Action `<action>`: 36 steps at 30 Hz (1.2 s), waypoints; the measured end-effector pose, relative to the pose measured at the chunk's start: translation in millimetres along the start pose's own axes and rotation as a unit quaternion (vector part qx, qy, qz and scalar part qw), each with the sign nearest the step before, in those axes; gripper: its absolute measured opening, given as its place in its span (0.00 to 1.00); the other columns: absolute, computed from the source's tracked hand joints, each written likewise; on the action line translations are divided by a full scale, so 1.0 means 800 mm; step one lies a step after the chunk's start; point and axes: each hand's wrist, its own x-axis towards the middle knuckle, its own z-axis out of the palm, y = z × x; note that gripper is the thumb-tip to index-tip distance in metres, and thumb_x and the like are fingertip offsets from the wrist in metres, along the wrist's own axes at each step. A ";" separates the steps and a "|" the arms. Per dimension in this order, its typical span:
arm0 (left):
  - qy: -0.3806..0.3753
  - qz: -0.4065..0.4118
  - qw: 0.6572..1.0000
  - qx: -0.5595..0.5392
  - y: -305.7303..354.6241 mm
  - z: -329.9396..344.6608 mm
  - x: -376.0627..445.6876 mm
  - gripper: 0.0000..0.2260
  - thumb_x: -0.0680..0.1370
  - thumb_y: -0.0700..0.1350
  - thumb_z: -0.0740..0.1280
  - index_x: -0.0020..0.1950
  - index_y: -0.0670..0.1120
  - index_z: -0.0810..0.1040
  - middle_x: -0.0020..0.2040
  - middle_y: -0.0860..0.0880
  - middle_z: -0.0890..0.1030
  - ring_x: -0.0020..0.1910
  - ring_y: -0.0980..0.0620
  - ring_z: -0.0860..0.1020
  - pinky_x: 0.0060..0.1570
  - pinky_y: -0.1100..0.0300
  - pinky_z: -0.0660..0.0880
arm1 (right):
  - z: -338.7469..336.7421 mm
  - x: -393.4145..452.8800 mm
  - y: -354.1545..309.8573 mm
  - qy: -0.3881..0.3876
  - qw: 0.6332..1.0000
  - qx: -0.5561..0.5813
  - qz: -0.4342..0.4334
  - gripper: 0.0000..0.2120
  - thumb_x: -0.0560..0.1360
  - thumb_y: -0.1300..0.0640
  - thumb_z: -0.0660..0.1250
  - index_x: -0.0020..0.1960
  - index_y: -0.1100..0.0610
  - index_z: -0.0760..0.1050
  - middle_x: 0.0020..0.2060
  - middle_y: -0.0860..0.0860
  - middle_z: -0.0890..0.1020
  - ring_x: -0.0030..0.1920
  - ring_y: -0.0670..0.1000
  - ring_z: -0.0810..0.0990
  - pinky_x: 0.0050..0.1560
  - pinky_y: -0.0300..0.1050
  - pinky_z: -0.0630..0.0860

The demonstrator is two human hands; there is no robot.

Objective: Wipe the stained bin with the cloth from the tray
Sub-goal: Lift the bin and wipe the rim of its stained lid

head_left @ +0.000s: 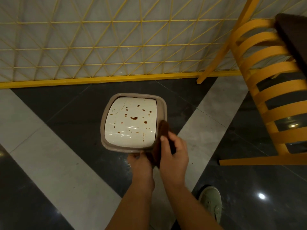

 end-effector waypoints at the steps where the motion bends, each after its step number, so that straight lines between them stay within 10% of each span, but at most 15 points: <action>1: -0.009 -0.001 1.000 0.001 -0.001 -0.001 0.001 0.12 0.81 0.43 0.62 0.64 0.50 0.70 0.62 0.46 0.78 0.62 0.43 0.76 0.66 0.42 0.70 | -0.002 -0.013 0.000 -0.011 1.000 -0.006 -0.017 0.11 0.76 0.58 0.67 0.54 0.43 0.76 0.53 0.41 0.76 0.55 0.33 0.73 0.53 0.23 0.71; 7: -0.003 0.013 1.000 0.011 -0.004 -0.005 0.006 0.15 0.80 0.39 0.62 0.66 0.47 0.68 0.59 0.43 0.79 0.57 0.44 0.79 0.62 0.42 0.74 | 0.009 0.035 -0.028 -0.030 0.988 -0.120 -0.094 0.12 0.78 0.55 0.65 0.61 0.48 0.78 0.52 0.43 0.73 0.50 0.38 0.74 0.53 0.27 0.71; 16: 0.026 0.011 0.999 0.018 -0.005 -0.001 0.009 0.13 0.80 0.37 0.62 0.60 0.52 0.66 0.59 0.44 0.77 0.58 0.43 0.77 0.63 0.44 0.72 | 0.019 0.078 0.004 -0.008 0.993 -0.056 0.108 0.11 0.80 0.53 0.62 0.59 0.50 0.79 0.51 0.47 0.82 0.54 0.47 0.79 0.60 0.47 0.76; 28: 0.013 0.029 0.999 0.043 -0.003 -0.002 0.007 0.15 0.82 0.41 0.60 0.69 0.47 0.71 0.63 0.47 0.77 0.59 0.49 0.74 0.66 0.47 0.67 | -0.022 0.018 0.038 -0.066 0.980 -0.182 0.043 0.10 0.78 0.56 0.65 0.58 0.54 0.80 0.51 0.47 0.79 0.51 0.46 0.78 0.58 0.41 0.76; 36: 0.012 -0.008 0.998 0.061 -0.002 -0.009 0.010 0.05 0.79 0.41 0.64 0.53 0.49 0.75 0.51 0.45 0.80 0.54 0.44 0.79 0.61 0.46 0.74 | -0.053 -0.009 0.075 -0.062 0.963 -0.126 0.230 0.09 0.78 0.54 0.64 0.43 0.53 0.81 0.39 0.52 0.85 0.40 0.51 0.83 0.47 0.48 0.79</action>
